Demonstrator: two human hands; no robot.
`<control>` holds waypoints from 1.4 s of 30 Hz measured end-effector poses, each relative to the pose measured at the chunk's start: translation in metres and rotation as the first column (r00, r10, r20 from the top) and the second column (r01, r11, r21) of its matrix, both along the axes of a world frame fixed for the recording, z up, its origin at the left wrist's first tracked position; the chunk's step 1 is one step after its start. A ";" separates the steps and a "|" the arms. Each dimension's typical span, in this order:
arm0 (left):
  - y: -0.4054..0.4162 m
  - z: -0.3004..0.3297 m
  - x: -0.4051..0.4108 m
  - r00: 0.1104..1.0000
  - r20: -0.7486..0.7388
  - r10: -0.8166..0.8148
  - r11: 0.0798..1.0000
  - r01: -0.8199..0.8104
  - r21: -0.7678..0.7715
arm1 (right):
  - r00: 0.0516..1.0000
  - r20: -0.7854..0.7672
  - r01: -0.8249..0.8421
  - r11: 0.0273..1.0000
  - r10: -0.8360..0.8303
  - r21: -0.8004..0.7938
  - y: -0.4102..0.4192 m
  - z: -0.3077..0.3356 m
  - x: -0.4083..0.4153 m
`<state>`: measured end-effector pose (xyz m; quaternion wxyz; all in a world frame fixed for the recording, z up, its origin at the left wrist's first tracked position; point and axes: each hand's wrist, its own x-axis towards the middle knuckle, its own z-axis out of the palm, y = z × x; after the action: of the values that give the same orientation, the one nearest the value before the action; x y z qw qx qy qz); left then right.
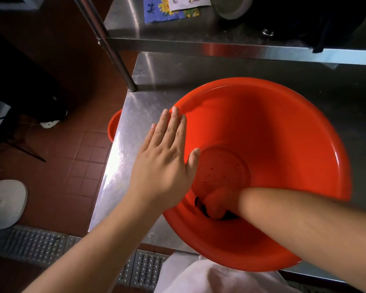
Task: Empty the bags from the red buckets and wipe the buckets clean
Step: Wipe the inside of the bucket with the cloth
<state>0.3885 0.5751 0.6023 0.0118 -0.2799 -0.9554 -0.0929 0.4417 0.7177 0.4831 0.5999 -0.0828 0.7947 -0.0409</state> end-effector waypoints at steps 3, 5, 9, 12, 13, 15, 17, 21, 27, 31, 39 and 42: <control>0.000 -0.001 -0.001 1.000 -0.010 -0.002 1.000 0.002 0.006 | 1.000 0.014 0.003 1.000 -0.003 -0.006 0.000 -0.007 -0.002; 0.000 -0.001 -0.001 1.000 -0.006 -0.005 1.000 0.005 0.000 | 0.998 0.007 0.064 0.998 -0.064 -0.026 0.000 0.002 0.000; 0.001 0.000 -0.003 1.000 0.002 -0.008 1.000 0.008 -0.007 | 0.996 -0.051 0.064 0.989 -0.071 -0.131 0.002 0.053 0.007; 0.000 0.001 -0.003 1.000 -0.001 -0.004 1.000 0.004 0.000 | 0.989 -0.135 0.014 0.963 -0.052 -0.270 0.013 0.104 0.027; -0.001 0.001 -0.002 1.000 -0.003 -0.005 1.000 0.005 0.002 | 0.986 -0.159 0.002 0.946 -0.056 -0.324 0.020 0.121 0.034; -0.001 0.001 -0.002 1.000 -0.004 -0.007 1.000 0.007 0.005 | 0.974 -0.179 0.052 0.899 -0.142 -0.434 0.034 0.159 0.045; 0.000 0.000 -0.001 1.000 -0.006 -0.007 1.000 0.007 0.003 | 0.976 -0.177 0.035 0.892 -0.127 -0.451 0.052 0.182 0.050; 0.000 -0.001 -0.001 1.000 -0.011 -0.006 1.000 0.006 0.003 | 0.997 -0.072 -0.056 0.954 0.036 -0.295 0.075 0.178 0.048; -0.001 0.000 -0.001 1.000 -0.005 -0.005 1.000 0.005 -0.001 | 0.933 0.187 -0.292 0.950 0.308 -0.112 0.050 0.096 0.019; 0.000 0.001 -0.002 1.000 0.001 0.000 1.000 0.000 0.007 | 0.915 0.131 -0.383 0.924 0.382 -0.022 0.038 0.057 0.006; -0.003 0.002 -0.024 0.993 0.000 -0.115 0.993 0.115 0.001 | 0.889 0.005 -0.456 0.886 0.457 0.083 0.015 0.028 0.003; -0.003 0.004 -0.039 0.984 0.003 -0.176 0.984 0.176 0.001 | 0.898 -0.042 -0.433 0.898 0.437 0.077 0.012 0.024 -0.003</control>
<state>0.3491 0.5722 0.6065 0.0023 -0.3631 -0.9270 -0.0944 0.4382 0.7301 0.5067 0.5729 -0.2397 0.7741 0.1229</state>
